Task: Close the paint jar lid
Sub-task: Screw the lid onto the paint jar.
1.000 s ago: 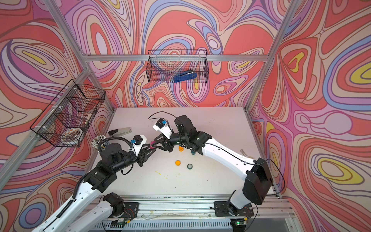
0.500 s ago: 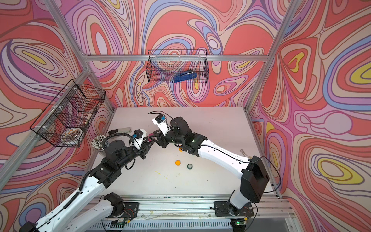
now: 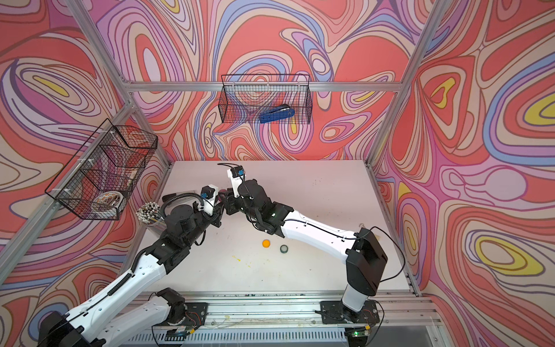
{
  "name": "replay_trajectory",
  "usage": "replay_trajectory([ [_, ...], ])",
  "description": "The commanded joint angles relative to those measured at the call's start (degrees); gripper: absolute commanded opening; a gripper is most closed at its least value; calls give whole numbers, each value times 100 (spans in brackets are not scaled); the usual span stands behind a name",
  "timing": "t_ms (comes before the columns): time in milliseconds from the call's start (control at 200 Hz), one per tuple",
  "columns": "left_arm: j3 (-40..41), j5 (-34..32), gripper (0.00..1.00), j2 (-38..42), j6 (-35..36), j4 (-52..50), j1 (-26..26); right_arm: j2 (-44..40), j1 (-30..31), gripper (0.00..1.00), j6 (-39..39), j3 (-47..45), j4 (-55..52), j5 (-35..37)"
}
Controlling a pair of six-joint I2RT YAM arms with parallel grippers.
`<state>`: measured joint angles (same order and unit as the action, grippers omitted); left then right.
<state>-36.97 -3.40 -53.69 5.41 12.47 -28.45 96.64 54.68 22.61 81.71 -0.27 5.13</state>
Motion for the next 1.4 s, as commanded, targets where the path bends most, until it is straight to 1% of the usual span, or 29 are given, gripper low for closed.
replay_trajectory([
  [0, -114, -588, 27, 30, -5, 1053, 80, -66, 270, 36, 150, -193, -646, -81],
  [60, -55, -592, 27, 70, -2, 1000, 81, -185, 267, 38, 42, -267, -651, -8],
  [250, 174, -609, 27, 235, -65, 764, 74, -464, 226, 51, -187, -307, -1050, 209],
  [381, 184, -562, 27, 439, -76, 321, 76, -795, 32, 59, -236, -567, -1115, 150],
  [496, 116, -416, 27, 646, -13, -246, 80, -1118, -270, 64, -383, -782, -1124, -203],
  [586, 39, -81, 27, 831, 38, -748, 76, -1330, -524, 66, -751, -903, -1131, -757],
  [631, -21, 156, 27, 930, 73, -1024, 81, -1420, -629, 67, -956, -932, -1149, -1006],
  [681, -115, 478, 27, 1012, 115, -1365, 72, -1485, -754, 67, -1221, -959, -1125, -1478],
  [806, -258, 1390, 27, 1186, 179, -2022, 78, -1508, -850, 67, -1774, -855, -1185, -2351],
  [896, -245, 1922, 27, 1310, 191, -2178, 84, -1456, -850, 66, -2031, -733, -1194, -2799],
  [1027, -131, 2535, 27, 1405, 174, -2045, 76, -1256, -849, 64, -2265, -514, -1277, -3493],
  [1127, -109, 2733, 27, 1364, 125, -1959, 81, -1157, -847, 62, -2300, -474, -1230, -3702],
  [1397, -91, 2783, 28, 1295, 119, -1907, 77, -1042, -846, 58, -2351, -426, -1248, -3854],
])
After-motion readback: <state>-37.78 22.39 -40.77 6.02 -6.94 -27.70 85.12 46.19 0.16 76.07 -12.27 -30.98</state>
